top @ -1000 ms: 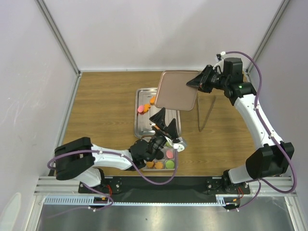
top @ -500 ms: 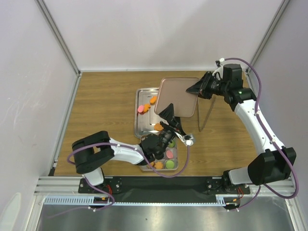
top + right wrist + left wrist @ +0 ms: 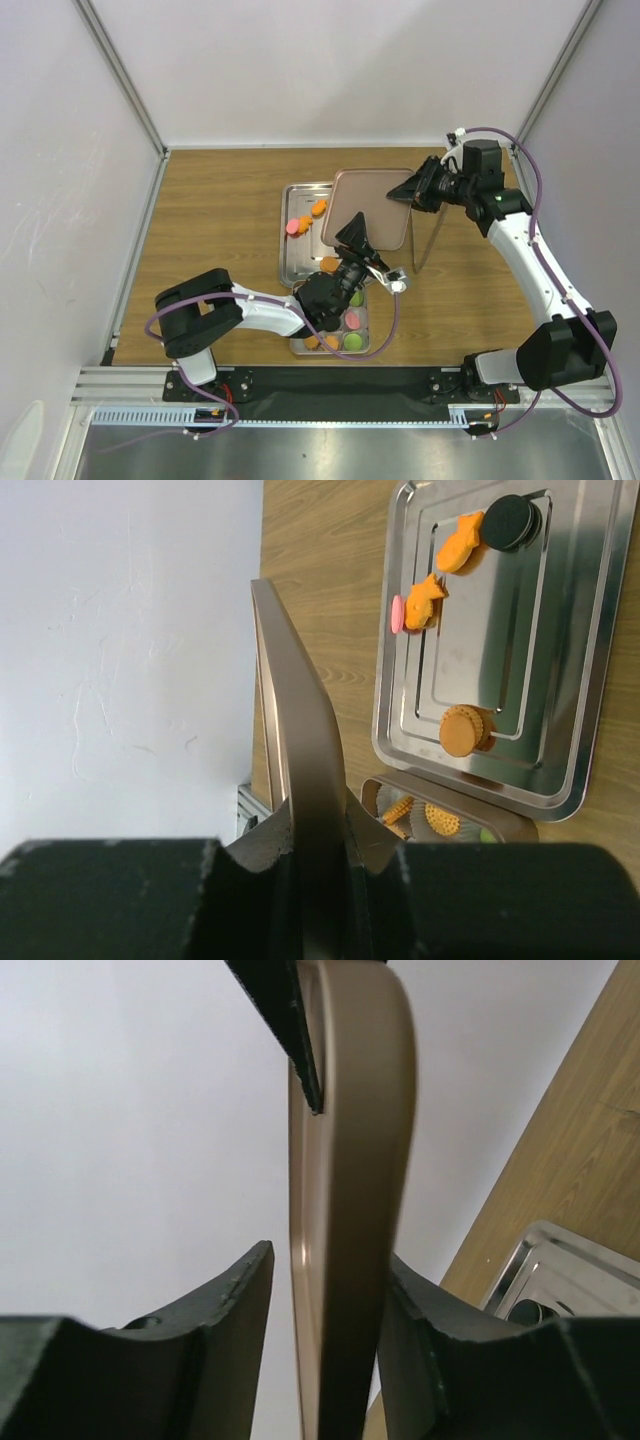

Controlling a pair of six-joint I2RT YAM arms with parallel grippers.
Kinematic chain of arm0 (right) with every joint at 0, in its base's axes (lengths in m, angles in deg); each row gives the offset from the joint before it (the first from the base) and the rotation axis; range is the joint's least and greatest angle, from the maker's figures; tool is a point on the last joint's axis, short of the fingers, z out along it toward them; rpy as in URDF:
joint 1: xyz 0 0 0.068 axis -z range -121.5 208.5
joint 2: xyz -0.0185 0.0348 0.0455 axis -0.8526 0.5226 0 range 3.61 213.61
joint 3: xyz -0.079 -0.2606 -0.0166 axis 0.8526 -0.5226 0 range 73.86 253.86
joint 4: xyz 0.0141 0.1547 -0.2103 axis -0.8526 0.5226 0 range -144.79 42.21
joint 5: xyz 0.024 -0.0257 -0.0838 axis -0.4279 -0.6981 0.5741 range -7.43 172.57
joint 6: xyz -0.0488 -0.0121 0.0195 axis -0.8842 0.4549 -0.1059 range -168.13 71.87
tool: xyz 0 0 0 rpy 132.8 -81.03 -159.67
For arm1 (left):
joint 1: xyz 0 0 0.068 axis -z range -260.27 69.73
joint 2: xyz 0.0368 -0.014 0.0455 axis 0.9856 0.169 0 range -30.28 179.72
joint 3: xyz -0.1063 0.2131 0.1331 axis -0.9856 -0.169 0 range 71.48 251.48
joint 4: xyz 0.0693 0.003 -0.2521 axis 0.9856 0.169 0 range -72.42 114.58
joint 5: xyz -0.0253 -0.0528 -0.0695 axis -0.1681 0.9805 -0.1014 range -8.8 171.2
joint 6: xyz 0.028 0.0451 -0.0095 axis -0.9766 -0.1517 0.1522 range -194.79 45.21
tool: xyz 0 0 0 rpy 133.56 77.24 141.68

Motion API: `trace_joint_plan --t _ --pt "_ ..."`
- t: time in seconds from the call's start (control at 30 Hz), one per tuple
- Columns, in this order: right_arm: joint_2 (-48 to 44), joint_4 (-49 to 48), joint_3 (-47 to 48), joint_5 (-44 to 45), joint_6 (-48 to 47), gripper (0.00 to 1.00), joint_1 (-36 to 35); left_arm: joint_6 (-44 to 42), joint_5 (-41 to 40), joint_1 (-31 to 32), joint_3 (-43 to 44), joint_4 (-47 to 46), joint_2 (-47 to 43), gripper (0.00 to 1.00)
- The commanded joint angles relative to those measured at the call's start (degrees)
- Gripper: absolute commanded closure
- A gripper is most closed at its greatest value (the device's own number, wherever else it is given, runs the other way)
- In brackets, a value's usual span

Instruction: Pack the cookies

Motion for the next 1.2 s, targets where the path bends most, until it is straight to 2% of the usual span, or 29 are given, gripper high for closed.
trace_joint_plan --t 0.0,0.17,0.27,0.37,0.5,0.63,0.7,0.73,0.77,0.8,0.83,0.87,0.9,1.0,1.03,1.13,1.17 --pt "-2.13 -2.97 -0.30 -1.78 1.05 0.93 -0.64 2.05 -0.53 -0.32 1.65 -24.05 -2.93 0.53" --pt "-2.57 -3.05 -0.65 -1.69 0.96 0.87 -0.82 3.71 -1.40 -0.23 1.30 -24.05 -4.07 0.69" --pt "-2.74 -3.49 -1.09 -1.52 1.13 0.82 -0.82 4.16 -1.84 -0.14 1.12 -24.05 -5.04 0.74" --pt "-3.09 -3.93 -1.26 -1.26 0.87 0.69 -0.99 5.12 -2.81 -0.05 1.56 -24.05 -5.83 1.00" --pt "-3.71 -3.76 -1.35 -0.03 0.17 0.52 -0.99 6.53 -3.43 0.30 1.12 -23.96 -7.33 1.00" --pt "-4.85 -3.85 -1.53 1.73 -0.80 0.28 -0.91 7.06 -4.91 1.18 1.03 -22.91 -8.20 1.00" --pt "-5.64 -3.76 -1.09 3.92 -2.02 0.20 -0.64 10.12 -5.71 2.05 0.86 -20.03 -10.39 1.00" --pt "-6.77 -4.10 -0.91 4.89 -2.64 0.16 -0.55 12.22 -6.32 2.49 0.86 -13.66 -11.88 1.00" --pt "-7.57 -4.20 -0.56 5.94 -3.60 0.08 -0.47 18.34 -7.37 3.37 0.77 -9.85 -15.20 1.00" --pt "-8.27 -4.02 0.66 8.04 -5.44 0.04 -0.47 22.57 -7.21 3.64 0.42 -5.29 -17.50 1.00" --pt "-9.67 -3.93 1.37 9.11 -6.33 0.02 -0.47 27.23 -7.03 3.73 0.51 6.85 -19.87 1.00" --pt "-10.30 -3.76 2.07 10.16 -7.03 0.00 -0.38 37.71 -6.25 3.64 0.85 13.41 -21.98 0.99" --pt "-10.91 -3.50 2.69 12.26 -7.65 0.00 -0.29 42.52 -5.11 3.38 1.55 24.53 -26.62 1.00" --pt "-13.55 -2.97 4.45 16.75 -10.02 0.00 -0.29 56.68 -0.53 2.85 4.01 37.61 -31.40 1.00" --pt "-14.08 -3.14 4.54 17.63 -10.72 0.00 -0.12 59.85 0.60 2.76 4.98 45.65 -33.50 1.00" --pt "-15.92 -2.53 4.10 19.75 -11.87 0.00 -0.11 75.22 7.18 0.57 8.58 60.55 -38.07 1.00" --pt "-16.45 -2.09 3.14 20.45 -12.92 0.00 -0.11 84.05 10.51 -2.05 9.20 63.37 -39.22 1.00"
